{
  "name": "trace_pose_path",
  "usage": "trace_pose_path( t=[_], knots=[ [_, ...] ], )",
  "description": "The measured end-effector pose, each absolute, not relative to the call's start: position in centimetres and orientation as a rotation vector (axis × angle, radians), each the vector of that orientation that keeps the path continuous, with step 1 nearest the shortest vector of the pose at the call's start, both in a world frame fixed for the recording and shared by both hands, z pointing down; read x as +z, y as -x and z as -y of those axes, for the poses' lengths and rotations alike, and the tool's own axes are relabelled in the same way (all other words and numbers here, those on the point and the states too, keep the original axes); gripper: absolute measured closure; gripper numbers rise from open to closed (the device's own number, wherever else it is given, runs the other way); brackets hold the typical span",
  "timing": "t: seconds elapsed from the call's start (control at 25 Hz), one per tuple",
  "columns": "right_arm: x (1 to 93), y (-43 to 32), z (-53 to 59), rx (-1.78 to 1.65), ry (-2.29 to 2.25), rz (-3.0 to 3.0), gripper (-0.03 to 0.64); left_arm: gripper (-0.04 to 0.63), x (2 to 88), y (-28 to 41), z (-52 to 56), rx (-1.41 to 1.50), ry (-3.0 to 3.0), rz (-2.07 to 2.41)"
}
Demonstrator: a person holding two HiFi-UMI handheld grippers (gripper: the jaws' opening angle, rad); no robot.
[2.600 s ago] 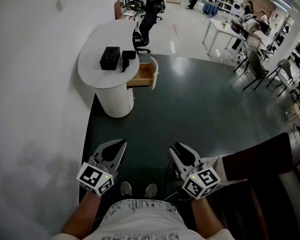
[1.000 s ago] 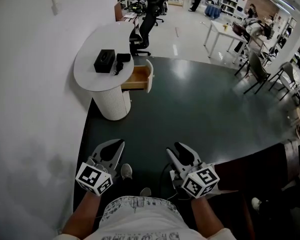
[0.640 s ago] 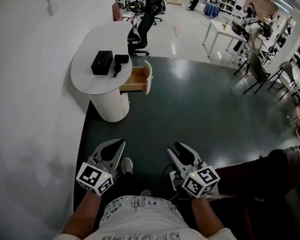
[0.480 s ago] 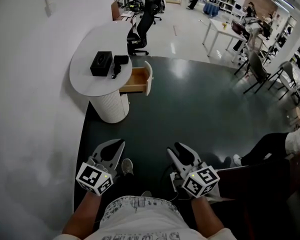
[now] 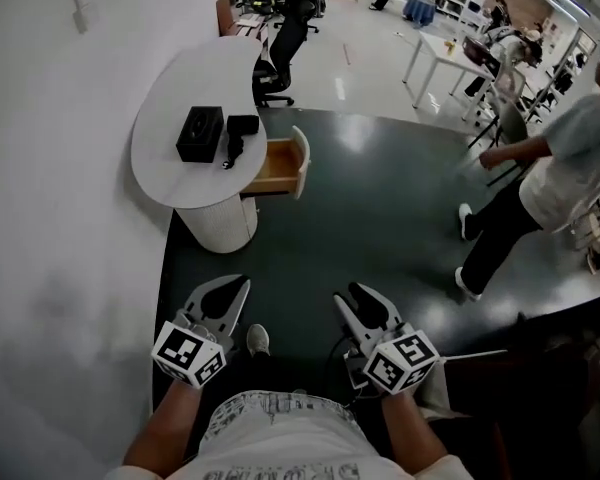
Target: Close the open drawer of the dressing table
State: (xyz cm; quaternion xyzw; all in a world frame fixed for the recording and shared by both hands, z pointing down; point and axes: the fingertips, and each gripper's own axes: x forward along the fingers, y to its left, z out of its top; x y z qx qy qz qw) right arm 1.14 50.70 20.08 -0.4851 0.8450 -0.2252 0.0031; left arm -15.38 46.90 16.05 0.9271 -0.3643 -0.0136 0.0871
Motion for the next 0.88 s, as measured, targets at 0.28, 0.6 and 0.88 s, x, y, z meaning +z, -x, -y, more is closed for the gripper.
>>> trace_pose_path(
  t=[0.28,0.6,0.88],
  knots=[
    [19.9,1.0,-45.4,-0.711,1.571,-2.627,0.449,0.58,15.8,17.7,-41.3,-0.045,-2.764,1.046],
    [19.2,3.6,-40.7,-0.7,1.619,-2.611,0.451,0.58,15.3,19.8,-36.2,-0.062,-2.773,0.991],
    [19.2,5.5,-37.4,-0.696,1.635,-2.605,0.453,0.58,15.6,21.4,-32.9,-0.079,-2.777,0.972]
  ],
)
